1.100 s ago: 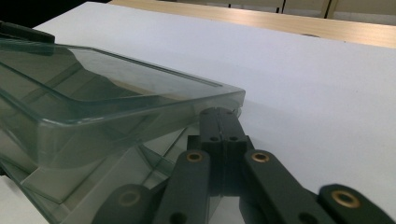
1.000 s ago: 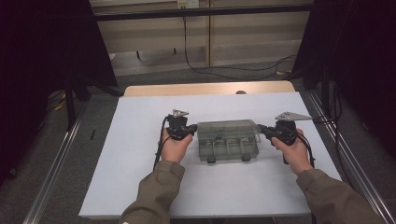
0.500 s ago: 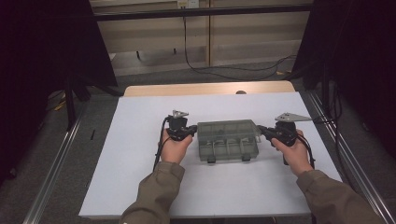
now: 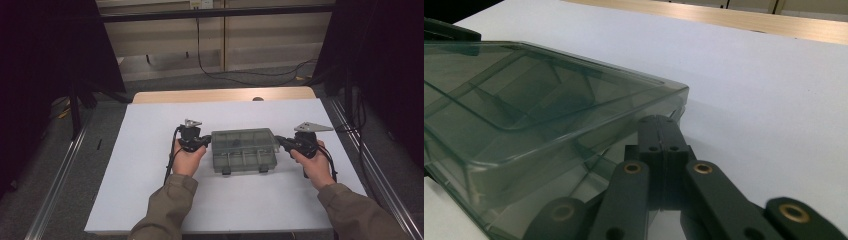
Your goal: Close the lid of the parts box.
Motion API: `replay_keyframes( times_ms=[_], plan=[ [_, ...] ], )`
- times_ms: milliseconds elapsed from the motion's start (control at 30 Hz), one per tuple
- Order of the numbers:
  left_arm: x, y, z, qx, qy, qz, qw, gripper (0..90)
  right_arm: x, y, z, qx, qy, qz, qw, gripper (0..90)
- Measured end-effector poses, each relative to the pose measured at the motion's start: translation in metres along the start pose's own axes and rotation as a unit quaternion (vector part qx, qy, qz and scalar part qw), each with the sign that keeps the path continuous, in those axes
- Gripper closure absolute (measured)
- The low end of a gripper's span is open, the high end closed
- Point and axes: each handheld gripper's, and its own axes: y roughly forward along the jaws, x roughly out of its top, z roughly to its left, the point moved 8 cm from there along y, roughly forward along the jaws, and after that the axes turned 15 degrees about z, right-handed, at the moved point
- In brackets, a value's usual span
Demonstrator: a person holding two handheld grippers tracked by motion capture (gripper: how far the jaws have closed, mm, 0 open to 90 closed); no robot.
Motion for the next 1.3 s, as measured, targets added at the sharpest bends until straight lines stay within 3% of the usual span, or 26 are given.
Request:
replay_keyframes(
  times_ms=[1300],
  plan=[
    [-0.0057, 0.0025, -0.0003, -0.005, 0.002, 0.004, 1.0000, 89.8, -0.0053, 0.0015, 0.0006, 0.005, 0.002, 0.000, 1.0000, 90.0]
  ],
)
